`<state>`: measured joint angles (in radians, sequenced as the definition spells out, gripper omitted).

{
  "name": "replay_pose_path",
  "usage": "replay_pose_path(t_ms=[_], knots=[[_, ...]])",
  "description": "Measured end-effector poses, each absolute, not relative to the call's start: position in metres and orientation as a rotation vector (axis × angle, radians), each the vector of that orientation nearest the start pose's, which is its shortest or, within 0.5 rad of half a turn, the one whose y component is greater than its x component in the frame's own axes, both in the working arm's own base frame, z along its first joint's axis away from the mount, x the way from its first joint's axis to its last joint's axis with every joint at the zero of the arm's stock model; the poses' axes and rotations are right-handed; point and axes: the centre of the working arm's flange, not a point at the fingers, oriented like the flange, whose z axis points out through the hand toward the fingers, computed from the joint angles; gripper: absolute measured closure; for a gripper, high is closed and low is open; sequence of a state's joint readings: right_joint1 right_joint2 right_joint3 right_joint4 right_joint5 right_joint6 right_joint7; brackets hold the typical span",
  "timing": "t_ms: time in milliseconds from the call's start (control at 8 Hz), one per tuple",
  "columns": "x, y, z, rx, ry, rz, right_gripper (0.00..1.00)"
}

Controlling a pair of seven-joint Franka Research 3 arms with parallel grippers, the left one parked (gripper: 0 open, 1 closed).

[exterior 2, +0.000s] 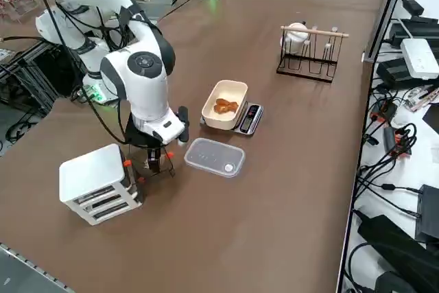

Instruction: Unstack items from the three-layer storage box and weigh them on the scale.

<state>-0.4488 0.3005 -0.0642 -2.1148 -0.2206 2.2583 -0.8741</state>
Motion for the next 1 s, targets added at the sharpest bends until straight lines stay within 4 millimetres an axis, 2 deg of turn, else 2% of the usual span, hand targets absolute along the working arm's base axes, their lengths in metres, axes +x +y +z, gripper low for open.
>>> replay_pose_path(t_ms=[125, 375, 625, 750, 875, 1000], knots=[[0.488, -0.275, 0.276, -3.051, -0.789, 0.392, 0.43], [0.497, -0.257, 0.326, -3.041, -0.767, 0.457, 0.43], [0.517, -0.226, 0.372, -3.063, -0.724, 0.475, 0.43], [0.532, -0.197, 0.381, -3.071, -0.639, 0.430, 0.42], [0.546, -0.157, 0.379, -3.054, -0.529, 0.378, 0.42], [0.558, -0.118, 0.370, -3.033, -0.430, 0.359, 0.42]])
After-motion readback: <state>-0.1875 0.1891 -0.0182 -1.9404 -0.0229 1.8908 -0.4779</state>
